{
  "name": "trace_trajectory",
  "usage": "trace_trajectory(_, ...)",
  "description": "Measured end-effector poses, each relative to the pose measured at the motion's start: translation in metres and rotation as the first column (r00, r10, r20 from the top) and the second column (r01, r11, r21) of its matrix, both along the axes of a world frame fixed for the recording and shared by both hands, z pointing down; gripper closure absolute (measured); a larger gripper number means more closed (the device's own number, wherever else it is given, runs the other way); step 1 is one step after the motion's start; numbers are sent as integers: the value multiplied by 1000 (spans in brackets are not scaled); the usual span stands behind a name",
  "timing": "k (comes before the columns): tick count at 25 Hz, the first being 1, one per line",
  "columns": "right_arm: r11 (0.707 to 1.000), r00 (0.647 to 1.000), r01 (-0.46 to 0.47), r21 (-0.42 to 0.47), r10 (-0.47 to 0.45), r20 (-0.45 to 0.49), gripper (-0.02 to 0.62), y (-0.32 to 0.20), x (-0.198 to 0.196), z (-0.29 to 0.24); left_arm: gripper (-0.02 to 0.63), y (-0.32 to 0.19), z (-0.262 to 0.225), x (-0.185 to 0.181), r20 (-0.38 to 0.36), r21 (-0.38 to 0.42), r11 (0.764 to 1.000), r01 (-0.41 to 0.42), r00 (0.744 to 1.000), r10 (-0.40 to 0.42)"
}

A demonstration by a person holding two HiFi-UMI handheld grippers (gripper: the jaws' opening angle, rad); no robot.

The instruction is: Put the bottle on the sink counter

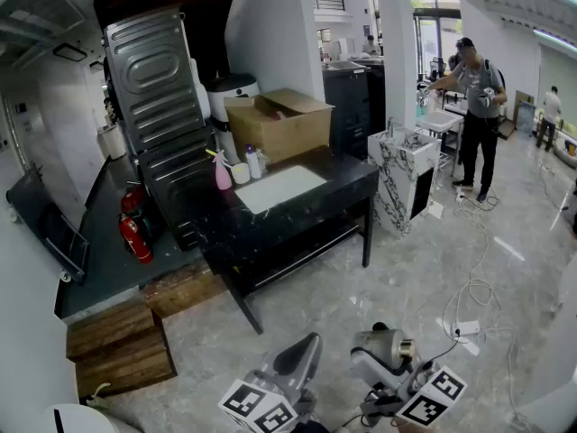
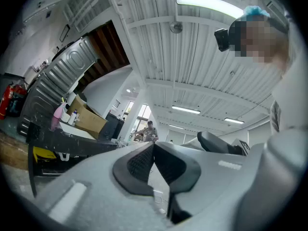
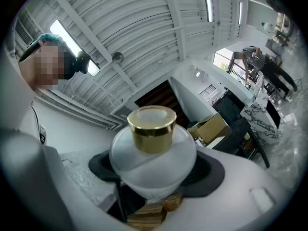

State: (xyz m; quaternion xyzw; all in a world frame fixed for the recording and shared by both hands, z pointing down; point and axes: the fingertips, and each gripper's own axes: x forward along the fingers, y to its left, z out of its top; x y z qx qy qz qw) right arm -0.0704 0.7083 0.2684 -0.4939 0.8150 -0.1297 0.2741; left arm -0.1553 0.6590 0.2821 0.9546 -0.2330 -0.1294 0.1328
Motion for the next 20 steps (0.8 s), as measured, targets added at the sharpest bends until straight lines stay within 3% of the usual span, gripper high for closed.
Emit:
trace_trajectory(8, 999, 993, 11, -35, -14, -113, 255, -15, 5, -1, 598, -8, 15, 20, 64, 1, 1000, -15, 998, 15)
trace_trajectory(12, 999, 989, 9, -36, -14, -150, 255, -12, 8, -1, 598, -11, 24, 17, 76, -11, 1000, 24, 997, -23)
trace_trajectory(20, 997, 997, 11, -77, -18, -81, 255, -33, 21, 11, 598, -23, 36, 23, 108, -40, 999, 19, 994, -14)
